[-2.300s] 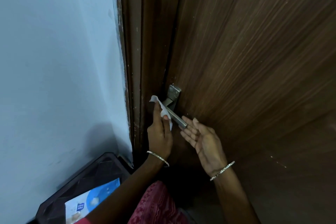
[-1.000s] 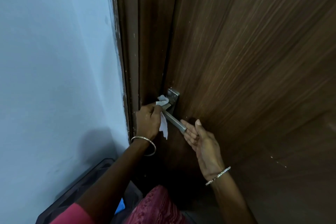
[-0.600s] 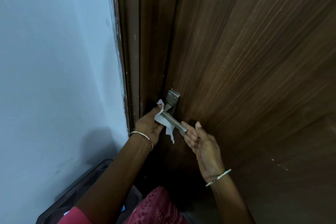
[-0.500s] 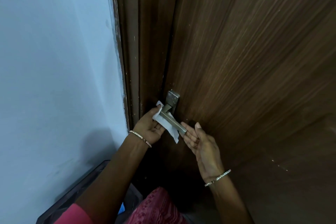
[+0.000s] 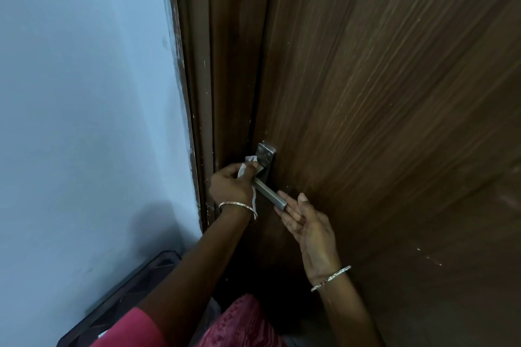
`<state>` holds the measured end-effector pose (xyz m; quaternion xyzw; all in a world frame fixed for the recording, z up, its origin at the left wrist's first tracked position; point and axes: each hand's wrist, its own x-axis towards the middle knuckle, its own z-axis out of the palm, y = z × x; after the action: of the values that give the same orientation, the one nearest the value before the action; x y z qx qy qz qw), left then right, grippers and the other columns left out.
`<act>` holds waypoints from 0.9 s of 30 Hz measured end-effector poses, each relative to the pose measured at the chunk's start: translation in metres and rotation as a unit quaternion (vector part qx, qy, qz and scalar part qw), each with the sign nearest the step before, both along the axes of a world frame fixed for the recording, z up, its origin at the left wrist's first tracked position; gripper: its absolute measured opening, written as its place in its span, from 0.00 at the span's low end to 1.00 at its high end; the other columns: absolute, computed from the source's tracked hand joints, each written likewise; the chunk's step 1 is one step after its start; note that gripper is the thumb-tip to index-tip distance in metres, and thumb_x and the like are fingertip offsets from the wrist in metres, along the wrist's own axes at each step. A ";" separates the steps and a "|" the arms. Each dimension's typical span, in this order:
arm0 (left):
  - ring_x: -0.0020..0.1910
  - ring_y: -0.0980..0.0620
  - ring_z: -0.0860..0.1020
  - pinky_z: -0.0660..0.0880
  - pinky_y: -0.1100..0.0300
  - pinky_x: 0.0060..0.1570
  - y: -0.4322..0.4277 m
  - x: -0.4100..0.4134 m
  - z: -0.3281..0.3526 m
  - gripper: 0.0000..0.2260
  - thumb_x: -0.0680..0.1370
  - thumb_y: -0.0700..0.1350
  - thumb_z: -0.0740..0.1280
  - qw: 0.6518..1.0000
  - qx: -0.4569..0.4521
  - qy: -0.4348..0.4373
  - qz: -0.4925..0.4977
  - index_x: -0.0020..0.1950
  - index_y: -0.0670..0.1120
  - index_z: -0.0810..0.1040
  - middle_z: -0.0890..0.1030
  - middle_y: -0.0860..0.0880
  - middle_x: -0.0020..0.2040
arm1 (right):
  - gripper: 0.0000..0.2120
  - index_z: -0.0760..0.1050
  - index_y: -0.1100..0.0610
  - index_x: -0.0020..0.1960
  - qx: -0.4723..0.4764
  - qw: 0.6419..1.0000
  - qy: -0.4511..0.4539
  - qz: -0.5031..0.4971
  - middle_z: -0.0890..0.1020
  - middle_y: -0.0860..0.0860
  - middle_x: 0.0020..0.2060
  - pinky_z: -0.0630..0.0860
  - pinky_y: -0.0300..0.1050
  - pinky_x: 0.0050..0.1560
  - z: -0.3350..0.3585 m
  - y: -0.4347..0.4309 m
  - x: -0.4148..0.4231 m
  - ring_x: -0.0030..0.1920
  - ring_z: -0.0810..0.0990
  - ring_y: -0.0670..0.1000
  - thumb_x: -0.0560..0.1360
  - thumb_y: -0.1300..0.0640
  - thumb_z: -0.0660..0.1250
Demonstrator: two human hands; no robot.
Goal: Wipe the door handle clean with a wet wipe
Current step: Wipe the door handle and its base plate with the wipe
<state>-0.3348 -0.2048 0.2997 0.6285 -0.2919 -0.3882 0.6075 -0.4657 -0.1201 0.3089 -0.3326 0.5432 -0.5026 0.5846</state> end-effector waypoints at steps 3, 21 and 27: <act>0.38 0.58 0.81 0.79 0.62 0.39 0.010 0.001 -0.001 0.07 0.73 0.48 0.74 0.974 -0.104 -0.199 -0.026 0.47 0.46 0.86 0.86 0.51 0.40 | 0.19 0.84 0.54 0.56 -0.004 1.000 -0.009 -0.008 0.86 0.46 0.57 0.65 0.54 0.75 0.000 0.000 0.001 0.59 0.84 0.47 0.83 0.48 0.56; 0.42 0.59 0.82 0.76 0.68 0.42 -0.003 0.008 0.002 0.05 0.70 0.44 0.76 0.991 -0.042 -0.123 -0.043 0.45 0.48 0.87 0.85 0.54 0.41 | 0.19 0.82 0.56 0.60 -0.011 1.000 0.019 -0.001 0.85 0.47 0.59 0.71 0.43 0.66 0.005 0.003 0.002 0.58 0.84 0.47 0.83 0.48 0.56; 0.39 0.65 0.79 0.75 0.73 0.42 0.007 0.004 0.024 0.05 0.75 0.43 0.72 0.962 -0.153 -0.226 0.029 0.49 0.49 0.86 0.85 0.56 0.44 | 0.18 0.81 0.58 0.60 0.000 1.000 0.004 -0.008 0.85 0.48 0.58 0.72 0.44 0.67 0.004 0.001 0.002 0.58 0.84 0.48 0.83 0.49 0.57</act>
<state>-0.3307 -0.1979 0.3233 0.6080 -0.4587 -0.1691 0.6257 -0.4637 -0.1196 0.3133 -0.3303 0.5478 -0.5060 0.5786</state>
